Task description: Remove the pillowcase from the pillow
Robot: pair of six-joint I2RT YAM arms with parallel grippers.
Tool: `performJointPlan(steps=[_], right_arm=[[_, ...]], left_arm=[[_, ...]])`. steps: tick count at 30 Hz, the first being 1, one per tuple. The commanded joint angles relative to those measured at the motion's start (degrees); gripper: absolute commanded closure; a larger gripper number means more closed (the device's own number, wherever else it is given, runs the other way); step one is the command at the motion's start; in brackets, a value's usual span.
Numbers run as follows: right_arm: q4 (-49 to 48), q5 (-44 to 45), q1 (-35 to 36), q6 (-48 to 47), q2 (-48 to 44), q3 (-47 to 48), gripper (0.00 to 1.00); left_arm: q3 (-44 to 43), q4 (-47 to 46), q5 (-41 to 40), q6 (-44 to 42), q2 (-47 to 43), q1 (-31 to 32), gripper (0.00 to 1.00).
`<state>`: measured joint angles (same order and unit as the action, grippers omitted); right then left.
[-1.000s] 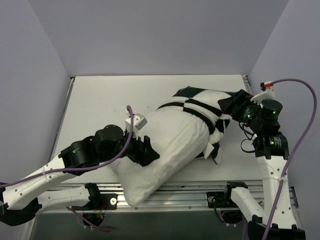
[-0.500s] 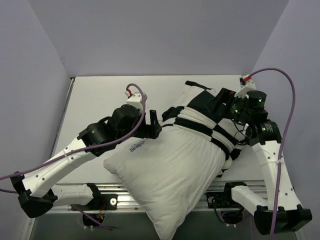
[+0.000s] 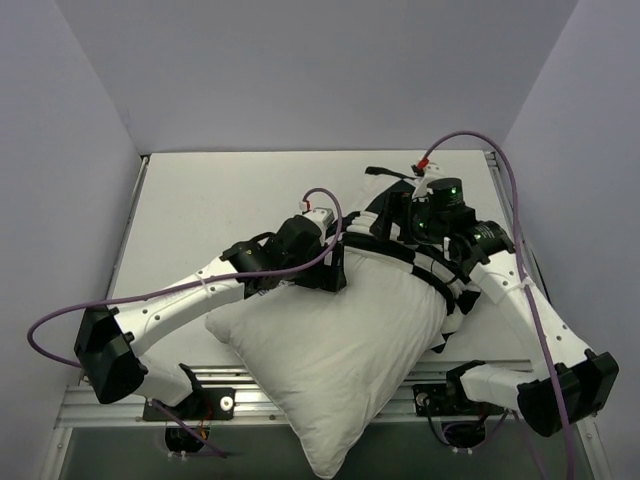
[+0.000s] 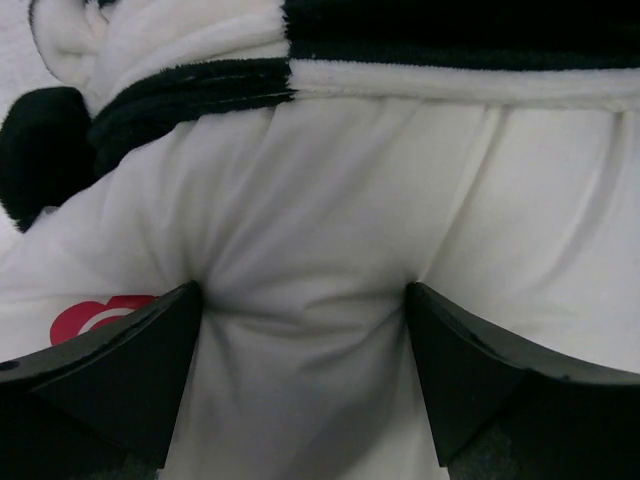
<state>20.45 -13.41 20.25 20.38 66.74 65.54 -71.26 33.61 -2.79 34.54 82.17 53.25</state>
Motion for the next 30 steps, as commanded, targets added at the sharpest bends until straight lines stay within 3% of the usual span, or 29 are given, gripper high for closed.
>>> performJointPlan(steps=[1, 2, 3, 6, 7, 16, 19, 20, 22, 23, 25, 26, 30], right_arm=[[2.47, 5.84, 5.14, -2.89, 3.74, 6.08, 0.16], [3.45, 6.89, 6.45, -3.15, 4.88, 7.22, 0.16], [4.42, 9.52, 9.60, -3.76, 6.89, 9.24, 0.16], [7.58, 14.79, 13.84, -5.08, 10.42, 11.89, 0.15], [8.37, 15.77, 15.94, -6.05, 11.21, 13.37, 0.15], [11.37, 25.51, 19.65, -8.96, 20.79, 14.45, 0.16], [8.23, 31.14, 19.56, -8.25, 23.17, 11.90, 0.22], [7.51, 32.56, 19.39, -8.25, 24.48, 10.94, 0.34], [6.72, 32.83, 19.12, -8.60, 26.24, 10.84, 0.50], [6.28, 33.18, 19.21, -8.69, 27.81, 10.84, 0.75], [5.22, 34.33, 18.43, -8.78, 29.06, 11.19, 0.94], [5.04, 34.24, 17.81, -8.87, 30.02, 11.63, 1.00], [5.22, 34.23, 12.02, -9.48, 31.34, 15.84, 1.00]], left_arm=[[6.21, -1.60, 5.25, 1.93, 0.71, 0.10, 0.20], [7.27, -3.18, 5.33, 2.36, 0.45, 0.10, 0.30], [8.15, -3.98, 5.25, 2.80, 0.10, 0.10, 0.51], [9.83, -4.43, 3.85, 2.37, 0.09, -0.08, 0.82], [9.83, -4.16, 3.49, 2.20, 0.09, -0.08, 0.97], [11.06, -3.90, -0.90, 0.70, -3.86, -0.17, 0.98], [11.41, -2.93, -3.71, 0.70, -6.23, -0.17, 0.98], [11.50, -2.32, -4.15, 0.61, -7.36, -0.17, 0.98], [11.76, -1.70, -5.03, 0.35, -8.69, -0.17, 0.98], [11.76, -0.83, -5.38, 0.17, -9.91, -0.17, 0.98], [11.33, 0.66, -7.66, -0.35, -11.32, -0.17, 0.98], [11.06, 2.76, -8.80, -0.53, -12.03, -0.17, 0.98], [8.78, 8.75, -15.48, -2.63, -16.77, -1.31, 0.98]])
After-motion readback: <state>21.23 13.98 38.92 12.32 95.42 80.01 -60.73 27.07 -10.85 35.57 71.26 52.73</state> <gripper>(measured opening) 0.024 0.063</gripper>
